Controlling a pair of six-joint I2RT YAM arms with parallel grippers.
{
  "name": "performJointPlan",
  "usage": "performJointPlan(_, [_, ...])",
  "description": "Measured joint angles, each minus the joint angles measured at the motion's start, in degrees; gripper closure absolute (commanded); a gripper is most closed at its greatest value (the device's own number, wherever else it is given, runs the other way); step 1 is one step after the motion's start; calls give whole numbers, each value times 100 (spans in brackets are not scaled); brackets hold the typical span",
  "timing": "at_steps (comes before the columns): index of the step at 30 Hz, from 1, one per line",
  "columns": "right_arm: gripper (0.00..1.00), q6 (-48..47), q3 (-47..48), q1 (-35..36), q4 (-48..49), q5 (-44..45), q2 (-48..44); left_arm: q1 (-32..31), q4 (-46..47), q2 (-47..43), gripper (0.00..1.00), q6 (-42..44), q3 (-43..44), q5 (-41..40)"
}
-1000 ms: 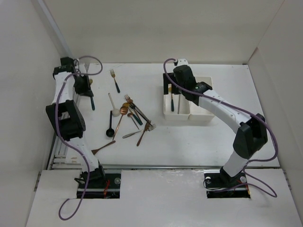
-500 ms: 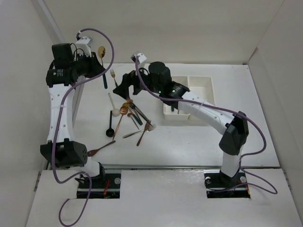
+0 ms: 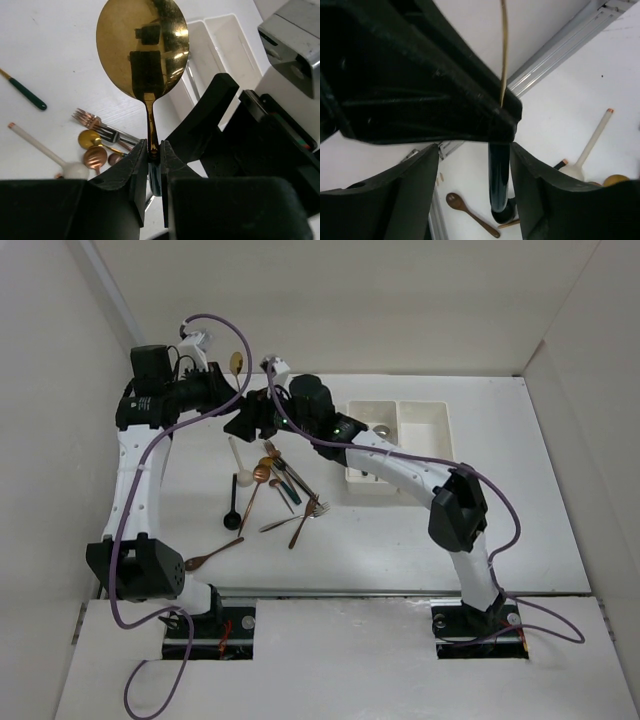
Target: Sort the eating utensils into containers
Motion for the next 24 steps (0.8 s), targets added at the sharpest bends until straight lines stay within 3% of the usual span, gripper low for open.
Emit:
performJointPlan(1, [46, 44, 33, 0, 4, 44, 42, -11, 13, 0, 100, -57, -48, 52])
performJointPlan(2, [66, 72, 42, 0, 2, 85, 61, -20, 26, 0, 100, -103, -90, 96])
performJointPlan(4, [85, 168, 50, -2, -55, 232, 70, -35, 42, 0, 100, -197, -120, 166])
performJointPlan(5, [100, 195, 50, -31, -122, 332, 76, -37, 63, -24, 100, -208, -125, 181])
performJointPlan(6, [100, 212, 50, -57, -76, 328, 79, -37, 116, -37, 96, -238, -133, 179])
performJointPlan(7, [100, 227, 50, -63, -81, 376, 79, -46, 168, -37, 80, -236, -136, 192])
performJointPlan(9, [100, 251, 26, -52, -4, 472, 72, -57, 223, -37, 35, -210, -136, 179])
performJointPlan(10, [100, 247, -20, -55, 2, 505, 59, -57, 256, -39, 0, -184, -140, 101])
performJointPlan(18, [100, 278, -1303, -562, -437, 1290, -673, -107, 184, 125, 0, 4, -146, -1025])
performJointPlan(24, [100, 186, -2120, -1740, -1493, 2594, -1405, -149, 4, 1464, 0, -46, 542, -2406])
